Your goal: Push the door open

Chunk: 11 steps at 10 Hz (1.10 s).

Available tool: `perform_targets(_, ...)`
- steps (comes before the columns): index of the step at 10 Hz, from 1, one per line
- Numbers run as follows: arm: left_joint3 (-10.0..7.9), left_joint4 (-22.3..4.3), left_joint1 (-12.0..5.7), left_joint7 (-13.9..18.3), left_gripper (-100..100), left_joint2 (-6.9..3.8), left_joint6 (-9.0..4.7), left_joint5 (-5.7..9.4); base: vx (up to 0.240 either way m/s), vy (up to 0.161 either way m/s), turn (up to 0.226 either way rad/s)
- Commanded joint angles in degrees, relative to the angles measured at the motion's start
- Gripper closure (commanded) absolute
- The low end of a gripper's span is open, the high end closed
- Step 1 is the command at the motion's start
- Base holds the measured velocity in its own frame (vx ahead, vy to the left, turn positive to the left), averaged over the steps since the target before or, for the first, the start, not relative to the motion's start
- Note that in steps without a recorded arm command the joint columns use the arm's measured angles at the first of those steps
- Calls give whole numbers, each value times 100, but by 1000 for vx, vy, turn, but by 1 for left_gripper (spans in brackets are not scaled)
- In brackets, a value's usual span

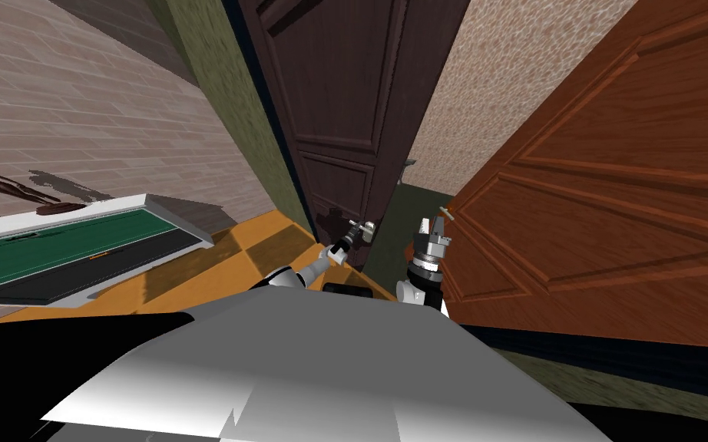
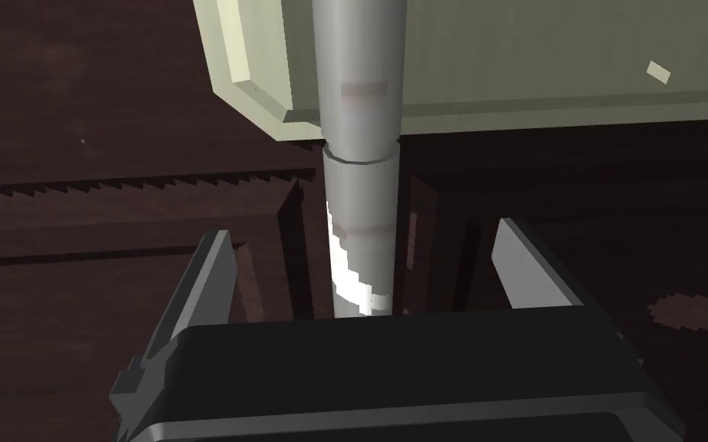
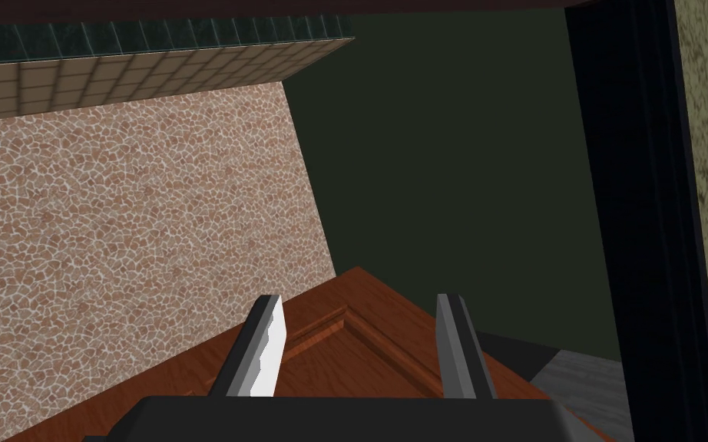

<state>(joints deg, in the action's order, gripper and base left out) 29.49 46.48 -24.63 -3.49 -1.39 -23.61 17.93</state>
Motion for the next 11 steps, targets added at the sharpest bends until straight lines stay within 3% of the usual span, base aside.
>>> perform_targets(1,-29,0,8,-6,-100,103,2,-6,146,-97,-24)
perform_targets(2,-14,1,9,2,-100,55,-5,-4,55,-43,1)
perform_targets(3,-14,1,9,2,100,55,-5,-4,0,0,0)
perform_targets(8,-14,1,9,2,100,55,-5,-4,-4,5,-6)
perform_targets(11,-194,-32,-29,-38,100,-54,-19,12,90,-132,46)
